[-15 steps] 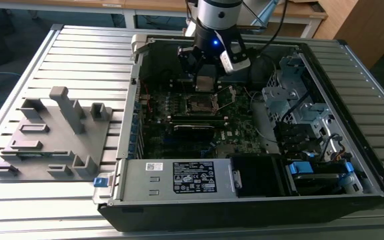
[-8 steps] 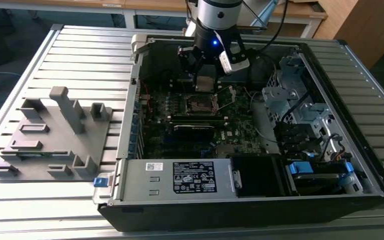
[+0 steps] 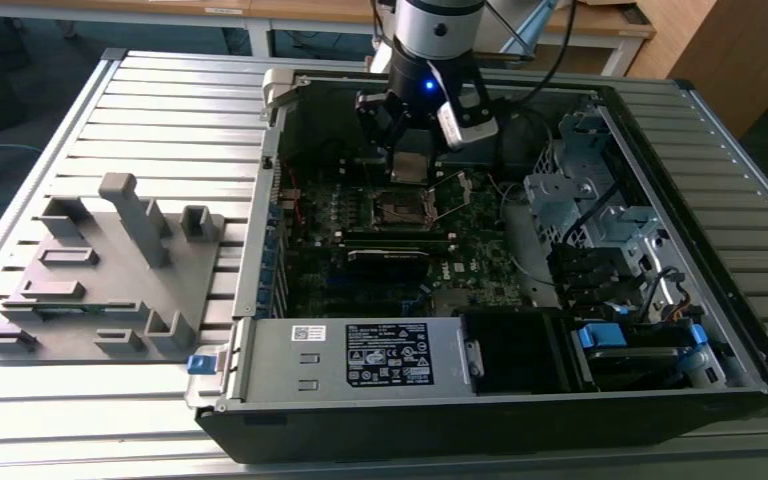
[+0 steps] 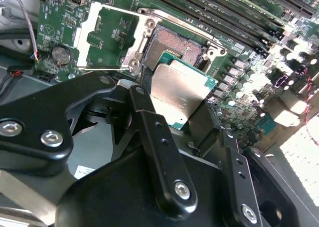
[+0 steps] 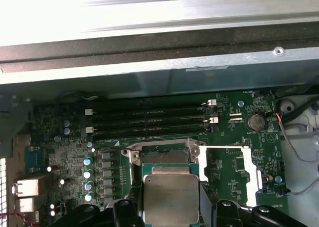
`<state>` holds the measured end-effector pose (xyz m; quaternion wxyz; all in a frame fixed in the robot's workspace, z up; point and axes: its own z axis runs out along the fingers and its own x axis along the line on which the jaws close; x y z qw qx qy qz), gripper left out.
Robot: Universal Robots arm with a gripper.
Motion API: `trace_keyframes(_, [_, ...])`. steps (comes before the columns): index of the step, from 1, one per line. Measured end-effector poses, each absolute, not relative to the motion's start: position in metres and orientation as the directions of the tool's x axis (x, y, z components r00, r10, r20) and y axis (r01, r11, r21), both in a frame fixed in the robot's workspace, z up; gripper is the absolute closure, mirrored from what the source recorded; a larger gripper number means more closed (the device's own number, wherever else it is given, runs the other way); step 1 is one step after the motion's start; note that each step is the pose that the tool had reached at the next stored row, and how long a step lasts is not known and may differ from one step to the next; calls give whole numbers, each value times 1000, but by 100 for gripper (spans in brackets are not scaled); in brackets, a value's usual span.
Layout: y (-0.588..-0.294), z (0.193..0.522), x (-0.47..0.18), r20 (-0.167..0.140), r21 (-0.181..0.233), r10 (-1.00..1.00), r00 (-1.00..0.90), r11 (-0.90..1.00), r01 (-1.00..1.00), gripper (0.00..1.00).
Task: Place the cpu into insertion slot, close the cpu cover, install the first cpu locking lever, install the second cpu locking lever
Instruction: 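Place the cpu into insertion slot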
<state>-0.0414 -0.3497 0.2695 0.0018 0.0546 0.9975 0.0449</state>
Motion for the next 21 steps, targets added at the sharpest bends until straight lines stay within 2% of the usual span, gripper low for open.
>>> trace_keyframes(12, [-350, 269, -41, 1, 90, 154, -988, 984, 153, 46])
trace_keyframes(21, [-350, 269, -41, 1, 90, 263, -965, 961, 262, 46])
